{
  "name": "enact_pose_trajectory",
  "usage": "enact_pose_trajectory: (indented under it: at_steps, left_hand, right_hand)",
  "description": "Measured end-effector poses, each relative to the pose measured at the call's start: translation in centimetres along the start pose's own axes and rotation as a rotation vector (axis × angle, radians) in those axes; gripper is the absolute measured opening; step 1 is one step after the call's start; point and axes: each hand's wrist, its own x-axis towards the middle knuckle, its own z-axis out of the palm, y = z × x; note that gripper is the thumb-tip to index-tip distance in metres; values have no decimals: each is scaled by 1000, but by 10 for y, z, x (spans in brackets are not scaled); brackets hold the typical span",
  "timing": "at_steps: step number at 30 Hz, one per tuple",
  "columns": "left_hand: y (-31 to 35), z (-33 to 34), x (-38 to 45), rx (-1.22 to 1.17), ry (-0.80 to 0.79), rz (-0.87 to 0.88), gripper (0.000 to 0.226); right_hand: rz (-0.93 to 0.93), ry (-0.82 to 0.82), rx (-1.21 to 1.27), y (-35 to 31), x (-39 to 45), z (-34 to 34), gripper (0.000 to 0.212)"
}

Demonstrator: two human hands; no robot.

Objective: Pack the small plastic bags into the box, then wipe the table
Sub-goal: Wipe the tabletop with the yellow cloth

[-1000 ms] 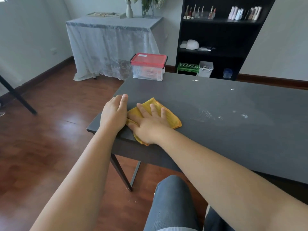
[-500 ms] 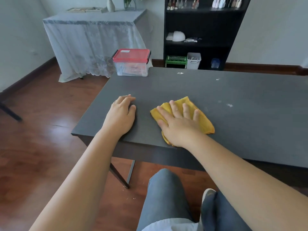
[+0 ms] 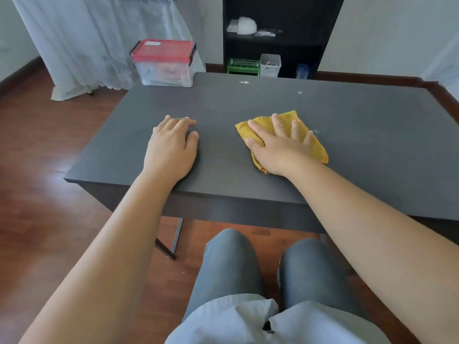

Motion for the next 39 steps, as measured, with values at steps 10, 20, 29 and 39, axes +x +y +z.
enact_pose_trajectory:
  at_steps: [10,20,29,39]
  left_hand:
    - [-3,1,-1,9,3,15,35]
    - [-8,2,-3,-55,9,-34,34]
    - [-11,6,-1,-54,-24,10,35]
    - [16,8,5,73,-75,6,35]
  right_hand:
    - [-238,-13,15,-32,22,-7,46]
    - [-343,5,46,83,-24,-5,46]
    - [121,94,-24,136,36,-36,50]
    - [-268,-32,44,-22,41,-11,49]
